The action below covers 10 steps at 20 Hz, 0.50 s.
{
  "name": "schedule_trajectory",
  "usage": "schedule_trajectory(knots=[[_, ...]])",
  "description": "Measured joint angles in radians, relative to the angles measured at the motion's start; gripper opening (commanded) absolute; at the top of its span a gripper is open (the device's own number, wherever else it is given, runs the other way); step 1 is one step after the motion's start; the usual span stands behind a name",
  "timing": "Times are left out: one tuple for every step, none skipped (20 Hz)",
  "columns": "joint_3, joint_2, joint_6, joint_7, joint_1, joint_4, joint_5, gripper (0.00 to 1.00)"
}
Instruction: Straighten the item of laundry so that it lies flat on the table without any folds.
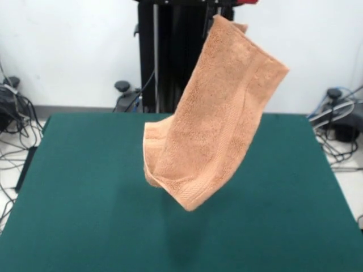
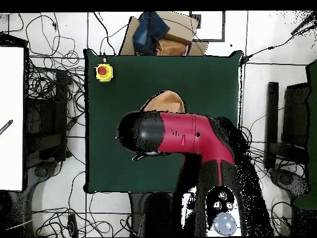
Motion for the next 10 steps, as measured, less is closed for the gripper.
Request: schedule_trajectory(knots=[[0.001, 0.0, -0.001, 0.0, 0.0, 0.001, 0.0, 0.0], [0.005, -0.001, -0.002, 0.0, -0.001, 0.003, -0.001, 0.0], [0.014, 0.0, -0.002, 0.0, -0.001, 0.005, -0.002, 0.0], [0.017, 0.001, -0.002, 0.0, -0.001, 0.006, -0.002, 0.0], [0.019, 0.002, -0.003, 0.0, -0.001, 0.007, -0.002, 0.0], [0.021, 0.007, -0.006, 0.0, -0.001, 0.007, -0.002, 0.0], [0.021, 0.01, -0.008, 0.0, -0.001, 0.007, -0.002, 0.0], [0.021, 0.015, -0.01, 0.0, -0.001, 0.007, -0.003, 0.0], [0.021, 0.019, -0.013, 0.0, -0.001, 0.007, -0.005, 0.0], [0.021, 0.024, -0.016, 0.0, 0.0, 0.007, -0.01, 0.0]])
